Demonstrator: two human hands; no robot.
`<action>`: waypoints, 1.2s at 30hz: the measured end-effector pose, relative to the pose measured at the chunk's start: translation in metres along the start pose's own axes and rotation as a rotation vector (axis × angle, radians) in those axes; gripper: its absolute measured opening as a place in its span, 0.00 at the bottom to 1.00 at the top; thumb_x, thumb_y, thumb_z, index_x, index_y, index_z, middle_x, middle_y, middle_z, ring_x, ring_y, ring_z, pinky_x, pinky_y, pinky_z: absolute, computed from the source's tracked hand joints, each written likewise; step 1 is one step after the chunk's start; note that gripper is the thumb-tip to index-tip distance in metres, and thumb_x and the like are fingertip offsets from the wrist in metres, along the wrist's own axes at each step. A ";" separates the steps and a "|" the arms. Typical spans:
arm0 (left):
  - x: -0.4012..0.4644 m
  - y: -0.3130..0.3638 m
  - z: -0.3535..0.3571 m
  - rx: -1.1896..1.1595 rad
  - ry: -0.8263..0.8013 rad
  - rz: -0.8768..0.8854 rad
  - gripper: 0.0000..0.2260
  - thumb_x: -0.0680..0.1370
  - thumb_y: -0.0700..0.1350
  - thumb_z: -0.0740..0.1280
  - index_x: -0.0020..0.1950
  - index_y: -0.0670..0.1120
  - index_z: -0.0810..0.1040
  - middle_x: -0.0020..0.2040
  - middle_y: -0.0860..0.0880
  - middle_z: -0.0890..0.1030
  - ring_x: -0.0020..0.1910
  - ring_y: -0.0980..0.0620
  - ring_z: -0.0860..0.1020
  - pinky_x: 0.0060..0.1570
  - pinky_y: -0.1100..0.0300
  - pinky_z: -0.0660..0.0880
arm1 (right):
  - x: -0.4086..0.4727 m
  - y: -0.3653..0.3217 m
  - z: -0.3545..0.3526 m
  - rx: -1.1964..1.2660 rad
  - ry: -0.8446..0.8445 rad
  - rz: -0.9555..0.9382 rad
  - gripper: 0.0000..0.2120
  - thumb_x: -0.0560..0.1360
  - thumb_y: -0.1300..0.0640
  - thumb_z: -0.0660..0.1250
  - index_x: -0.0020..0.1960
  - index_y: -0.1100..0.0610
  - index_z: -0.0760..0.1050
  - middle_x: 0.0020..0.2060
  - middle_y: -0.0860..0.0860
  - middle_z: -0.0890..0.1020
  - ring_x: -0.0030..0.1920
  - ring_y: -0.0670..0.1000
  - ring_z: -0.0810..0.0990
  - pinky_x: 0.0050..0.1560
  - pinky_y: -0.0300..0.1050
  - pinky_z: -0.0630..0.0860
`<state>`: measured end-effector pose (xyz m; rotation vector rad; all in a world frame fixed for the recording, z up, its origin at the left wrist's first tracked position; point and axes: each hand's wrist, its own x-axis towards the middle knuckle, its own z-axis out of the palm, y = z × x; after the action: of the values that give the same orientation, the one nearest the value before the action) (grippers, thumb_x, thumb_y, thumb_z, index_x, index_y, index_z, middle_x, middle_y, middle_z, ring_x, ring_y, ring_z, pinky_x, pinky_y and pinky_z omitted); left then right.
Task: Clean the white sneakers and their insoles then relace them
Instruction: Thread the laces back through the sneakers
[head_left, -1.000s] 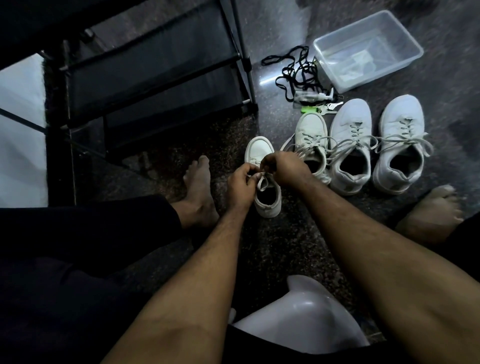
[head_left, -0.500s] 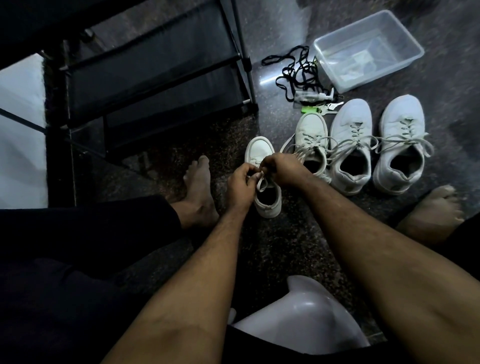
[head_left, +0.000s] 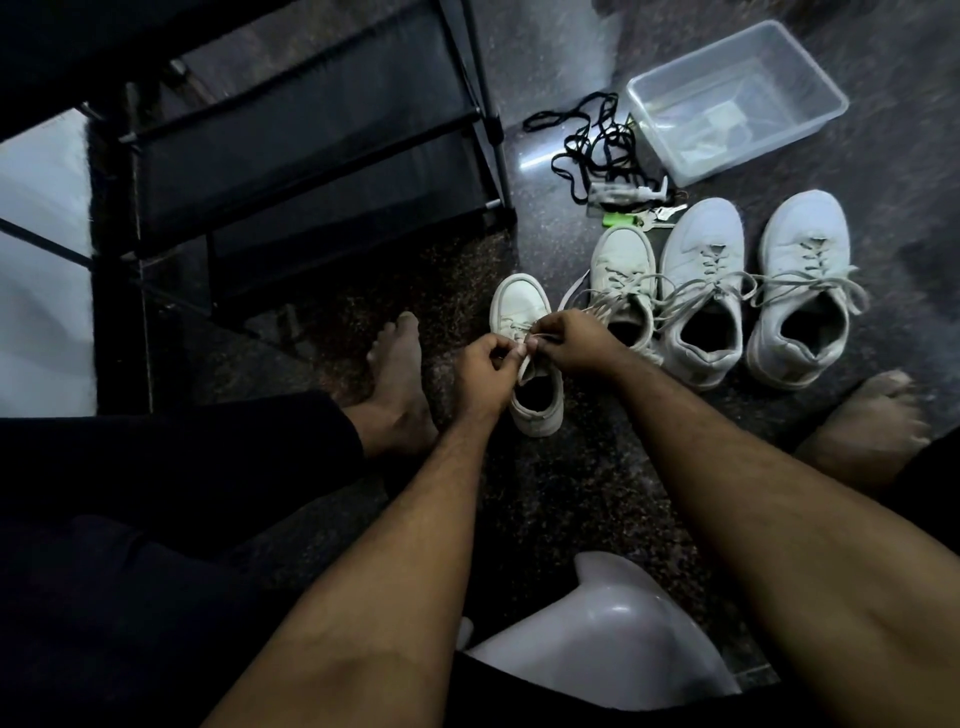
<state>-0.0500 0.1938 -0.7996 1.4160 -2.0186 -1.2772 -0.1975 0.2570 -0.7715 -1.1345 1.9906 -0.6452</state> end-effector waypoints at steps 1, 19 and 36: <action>0.000 0.000 0.000 -0.042 -0.020 -0.007 0.04 0.76 0.41 0.74 0.43 0.42 0.82 0.37 0.48 0.83 0.29 0.63 0.75 0.32 0.67 0.71 | 0.000 0.000 0.000 0.024 -0.011 0.013 0.11 0.78 0.55 0.69 0.56 0.59 0.82 0.49 0.55 0.86 0.52 0.52 0.83 0.54 0.45 0.77; -0.001 0.005 0.000 -0.597 0.144 -0.446 0.04 0.80 0.35 0.61 0.46 0.41 0.73 0.36 0.45 0.78 0.27 0.55 0.75 0.22 0.64 0.70 | 0.001 0.000 -0.008 -0.214 0.018 0.050 0.16 0.74 0.51 0.73 0.60 0.56 0.80 0.52 0.56 0.84 0.52 0.57 0.81 0.47 0.41 0.71; 0.020 -0.008 -0.018 -1.183 0.318 -0.747 0.14 0.84 0.42 0.56 0.40 0.45 0.72 0.26 0.52 0.78 0.32 0.56 0.76 0.33 0.64 0.73 | -0.004 -0.003 -0.008 -0.405 0.090 0.073 0.11 0.74 0.50 0.71 0.56 0.47 0.80 0.51 0.49 0.84 0.55 0.54 0.81 0.60 0.51 0.72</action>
<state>-0.0417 0.1670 -0.8006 1.5231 -0.2465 -1.8509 -0.2012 0.2598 -0.7627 -1.2759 2.2952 -0.2622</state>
